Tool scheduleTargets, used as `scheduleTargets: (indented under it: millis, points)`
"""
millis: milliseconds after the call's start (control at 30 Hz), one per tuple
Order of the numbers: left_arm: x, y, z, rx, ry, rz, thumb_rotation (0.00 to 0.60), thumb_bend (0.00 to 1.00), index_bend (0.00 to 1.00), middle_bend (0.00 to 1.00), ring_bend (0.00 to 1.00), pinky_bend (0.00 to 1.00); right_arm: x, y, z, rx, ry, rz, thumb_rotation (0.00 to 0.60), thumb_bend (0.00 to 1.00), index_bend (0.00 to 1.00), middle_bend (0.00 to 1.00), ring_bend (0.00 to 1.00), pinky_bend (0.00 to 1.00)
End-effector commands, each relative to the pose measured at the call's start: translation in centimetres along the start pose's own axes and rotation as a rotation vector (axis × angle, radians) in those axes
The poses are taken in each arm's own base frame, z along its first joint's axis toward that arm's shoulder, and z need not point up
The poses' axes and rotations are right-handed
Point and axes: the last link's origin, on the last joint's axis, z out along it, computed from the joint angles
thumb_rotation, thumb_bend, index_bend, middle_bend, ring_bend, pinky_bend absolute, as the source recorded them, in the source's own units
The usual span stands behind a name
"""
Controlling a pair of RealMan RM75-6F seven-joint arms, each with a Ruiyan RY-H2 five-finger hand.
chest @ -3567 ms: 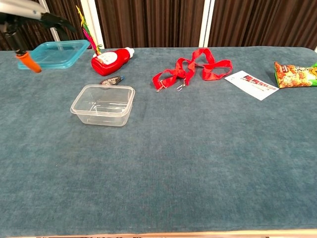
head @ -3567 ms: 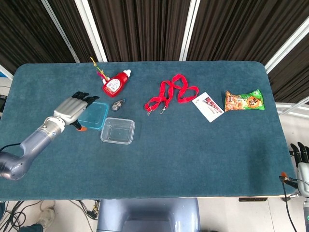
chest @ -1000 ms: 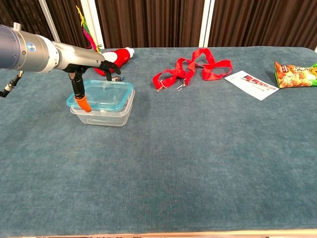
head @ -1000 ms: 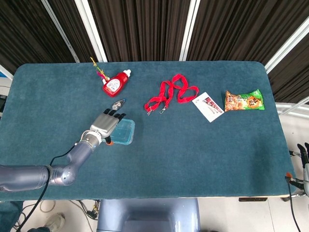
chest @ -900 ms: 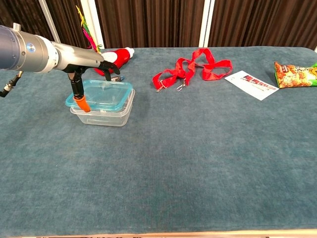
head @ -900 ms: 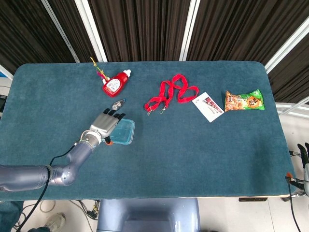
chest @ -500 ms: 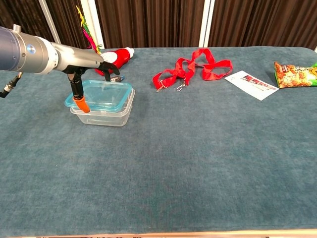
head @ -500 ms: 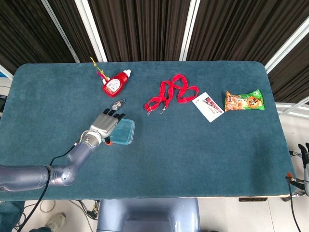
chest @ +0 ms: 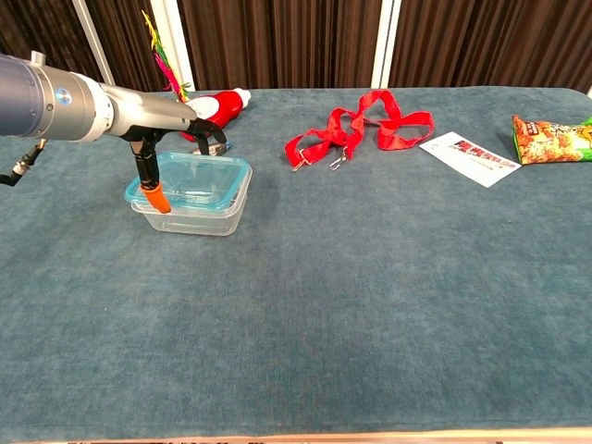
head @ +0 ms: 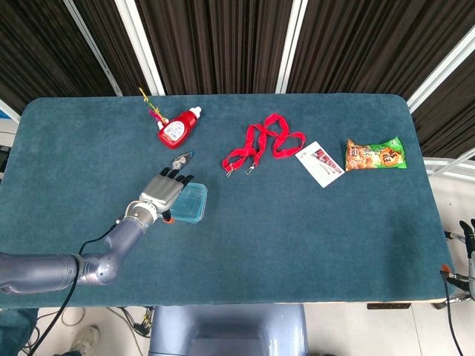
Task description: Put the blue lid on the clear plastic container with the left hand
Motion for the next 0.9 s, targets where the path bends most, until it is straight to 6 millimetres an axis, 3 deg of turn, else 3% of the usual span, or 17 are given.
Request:
scheduleTargets:
  millis: [33,900]
  points:
    - [-0.01,0.00,-0.01,0.001,0.000,0.001,0.600,0.24,0.00,0.24,0.00,0.00,0.00,0.00,0.01,0.000,0.000,0.000,0.600,0.31,0.07,0.05,0.04,0.00]
    - [-0.43,0.08,0.10,0.008,-0.005,0.011,0.600,0.24,0.00,0.24,0.00,0.00,0.04,0.08,0.01,-0.005,-0.001,0.004,0.600,0.31,0.07,0.05,0.04,0.00]
